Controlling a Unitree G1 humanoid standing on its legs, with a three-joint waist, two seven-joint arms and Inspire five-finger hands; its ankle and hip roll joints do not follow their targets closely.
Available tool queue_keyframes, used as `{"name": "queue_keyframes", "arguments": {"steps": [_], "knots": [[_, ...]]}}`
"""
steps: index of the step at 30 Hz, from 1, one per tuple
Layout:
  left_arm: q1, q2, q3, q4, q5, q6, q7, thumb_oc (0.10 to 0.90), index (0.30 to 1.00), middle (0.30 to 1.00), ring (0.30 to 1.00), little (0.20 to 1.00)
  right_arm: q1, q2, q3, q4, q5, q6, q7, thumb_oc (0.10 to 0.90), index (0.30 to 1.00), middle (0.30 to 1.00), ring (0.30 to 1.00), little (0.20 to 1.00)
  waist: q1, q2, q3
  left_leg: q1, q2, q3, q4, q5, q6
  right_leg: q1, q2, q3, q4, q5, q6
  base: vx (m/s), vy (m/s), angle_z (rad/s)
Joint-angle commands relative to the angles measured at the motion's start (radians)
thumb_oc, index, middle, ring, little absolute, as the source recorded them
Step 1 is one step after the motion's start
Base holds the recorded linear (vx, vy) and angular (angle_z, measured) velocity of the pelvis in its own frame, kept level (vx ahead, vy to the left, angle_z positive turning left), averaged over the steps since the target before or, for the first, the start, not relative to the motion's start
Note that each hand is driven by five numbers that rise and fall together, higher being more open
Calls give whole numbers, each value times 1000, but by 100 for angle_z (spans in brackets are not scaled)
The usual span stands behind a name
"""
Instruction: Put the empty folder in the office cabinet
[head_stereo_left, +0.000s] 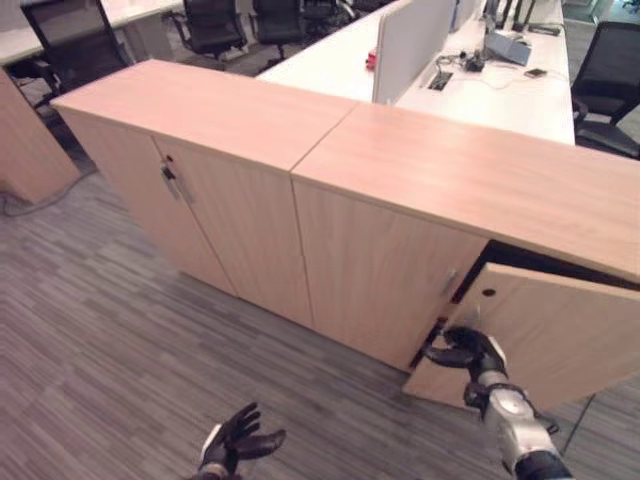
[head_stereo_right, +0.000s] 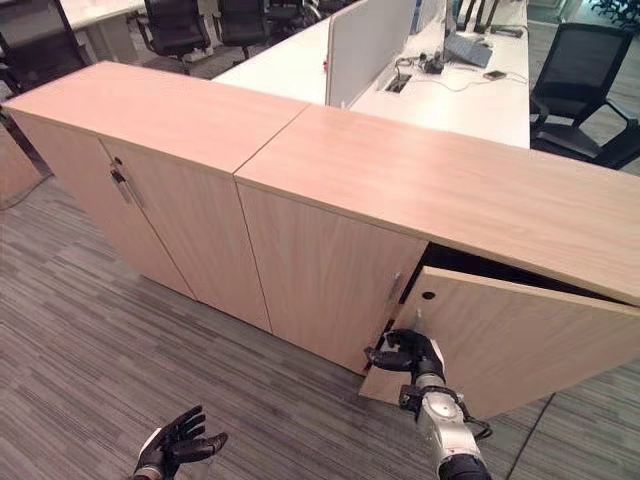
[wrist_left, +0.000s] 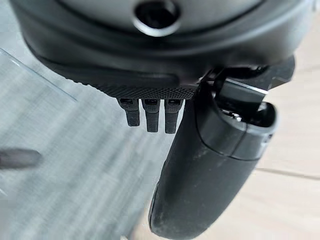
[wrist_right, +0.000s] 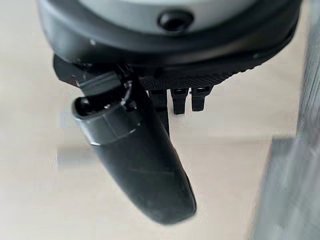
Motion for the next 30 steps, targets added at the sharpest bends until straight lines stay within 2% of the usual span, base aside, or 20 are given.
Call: {"name": "queue_keyframes", "arguments": {"steps": [1, 7, 12, 18, 24, 28, 30], "knots": [[-53, 21, 24, -14, -15, -43, -15, 800, 900, 900, 900, 900, -39, -71, -45, -84, 48, -100, -45, 800, 900, 900, 900, 900, -4, -22, -15, -40, 113, -38, 5, -65, -104, 17, -20, -38, 13, -180, 31, 3, -109, -31], [-41, 26, 21, -18, -14, -40, -29, 800, 900, 900, 900, 900, -64, -144, -70, -5, 34, -89, -45, 800, 900, 900, 900, 900, -9, -13, -14, -35, 134, -40, 5, -56, -117, 31, -2, -43, 13, -195, 19, -16, -78, -19], [-44, 44, -18, -22, -31, -38, -40, 800, 900, 900, 900, 900, -205, -250, -50, 180, 105, -76, -25, 800, 900, 900, 900, 900, 0, -7, -11, -36, 146, -39, 5, -44, -130, 36, 11, -49, 8, -201, 13, -18, -54, -2], [-43, 48, -46, -29, -42, -37, -49, 800, 900, 900, 900, 900, -316, -297, -10, 327, 150, -60, 1, 800, 900, 900, 900, 900, 14, 2, -8, -34, 159, -27, 3, -35, -138, 28, 19, -56, 8, -204, 14, -6, -14, -1], [-43, 38, -62, -19, -43, -32, -47, 800, 900, 900, 900, 900, -345, -277, 22, 342, 175, -58, 16, 800, 900, 900, 900, 900, 15, 7, -10, -28, 166, -17, -1, -32, -141, 28, 25, -57, 8, -207, 13, -1, -2, -1], [-52, 29, -68, -14, -37, -33, -40, 800, 900, 900, 900, 900, -308, -233, 35, 269, 179, -67, 17, 800, 900, 900, 900, 900, 4, 9, -7, -28, 167, -16, -2, -33, -141, 29, 26, -53, 8, -208, 12, 0, 0, 0], [-58, 15, -51, -14, -23, -29, -27, 800, 900, 900, 900, 900, -198, -156, 52, 88, 151, -84, 22, 800, 900, 900, 900, 900, -15, 13, -1, -27, 165, -11, -3, -34, -139, 26, 26, -47, 8, -206, 9, 0, 0, 0]]}}
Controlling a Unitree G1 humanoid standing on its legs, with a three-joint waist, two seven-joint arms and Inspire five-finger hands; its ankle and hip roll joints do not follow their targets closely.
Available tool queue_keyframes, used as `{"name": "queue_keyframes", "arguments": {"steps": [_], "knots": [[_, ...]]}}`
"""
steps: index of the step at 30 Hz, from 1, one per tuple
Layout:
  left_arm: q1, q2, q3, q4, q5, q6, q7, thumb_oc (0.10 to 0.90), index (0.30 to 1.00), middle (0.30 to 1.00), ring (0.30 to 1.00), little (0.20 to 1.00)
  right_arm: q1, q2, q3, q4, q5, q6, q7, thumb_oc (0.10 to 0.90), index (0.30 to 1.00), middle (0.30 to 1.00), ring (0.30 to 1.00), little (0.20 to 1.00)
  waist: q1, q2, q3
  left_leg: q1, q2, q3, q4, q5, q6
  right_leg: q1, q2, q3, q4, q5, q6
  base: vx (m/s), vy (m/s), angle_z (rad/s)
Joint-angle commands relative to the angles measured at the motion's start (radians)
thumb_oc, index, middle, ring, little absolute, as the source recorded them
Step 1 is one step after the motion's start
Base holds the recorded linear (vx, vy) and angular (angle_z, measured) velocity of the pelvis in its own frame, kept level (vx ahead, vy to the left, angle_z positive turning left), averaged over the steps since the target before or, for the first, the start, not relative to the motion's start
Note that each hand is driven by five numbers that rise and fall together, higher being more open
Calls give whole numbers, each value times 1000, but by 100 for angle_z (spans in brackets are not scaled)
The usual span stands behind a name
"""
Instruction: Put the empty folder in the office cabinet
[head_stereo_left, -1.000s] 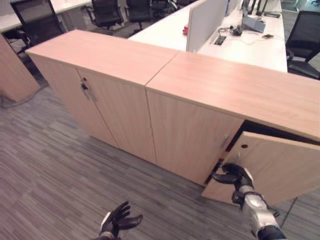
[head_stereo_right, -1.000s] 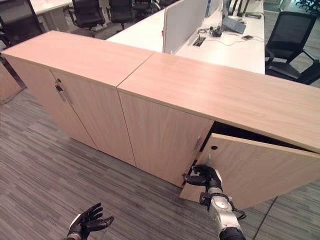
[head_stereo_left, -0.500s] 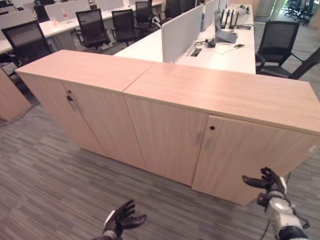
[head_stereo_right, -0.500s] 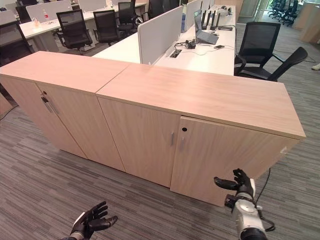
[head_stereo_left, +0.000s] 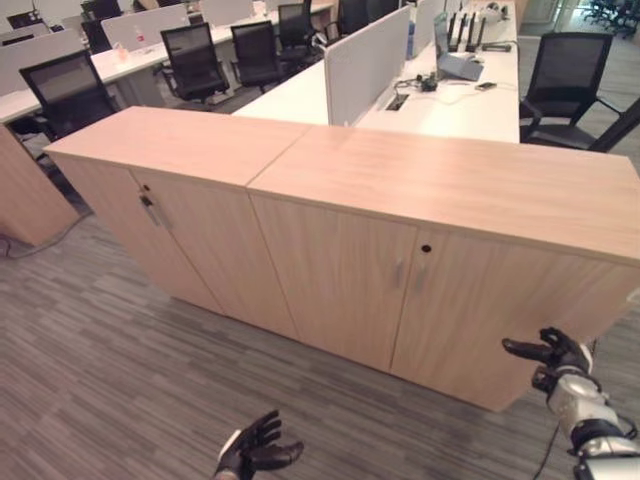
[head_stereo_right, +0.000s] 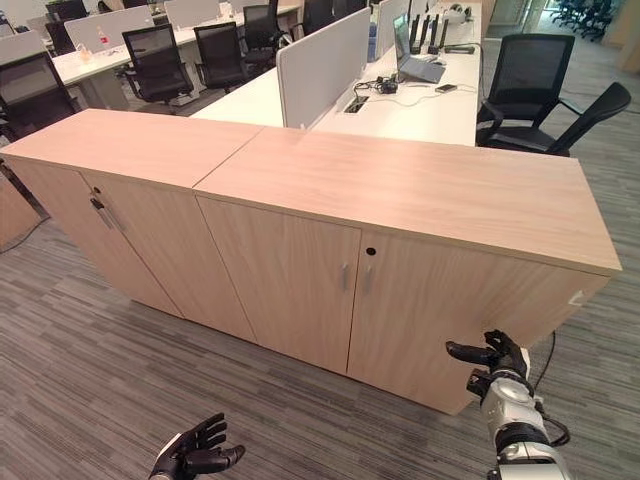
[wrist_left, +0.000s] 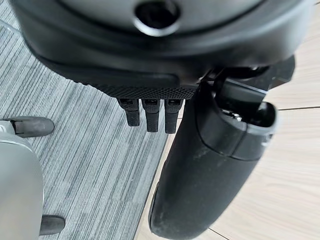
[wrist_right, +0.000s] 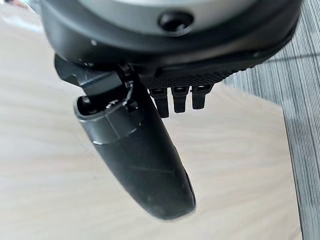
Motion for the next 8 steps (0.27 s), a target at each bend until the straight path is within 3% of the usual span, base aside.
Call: {"name": "queue_keyframes", "arguments": {"steps": [1, 5, 8], "knots": [[-87, 15, 13, -11, -14, -52, 12, 800, 900, 900, 900, 900, -2, 56, 15, -223, -27, -100, 15, 800, 900, 900, 900, 900, -6, -49, 12, 12, 56, -26, -1, -31, -51, 88, -73, -19, 8, -125, 104, 0, 0, 0], [-81, -13, 56, -10, 12, -54, 24, 800, 900, 900, 900, 900, 202, 159, 28, -433, -93, -100, 53, 800, 900, 900, 900, 900, -34, -48, 13, 19, 59, -13, -2, -37, -51, 80, -73, -12, 8, -122, 102, 0, 0, 0], [-76, -22, 82, -15, 26, -58, 23, 800, 900, 900, 900, 900, 298, 201, 47, -493, -152, -90, 84, 800, 900, 900, 900, 900, -48, -51, 14, 23, 61, -4, -2, -40, -52, 75, -73, -7, 8, -120, 104, -8, 19, -8]]}}
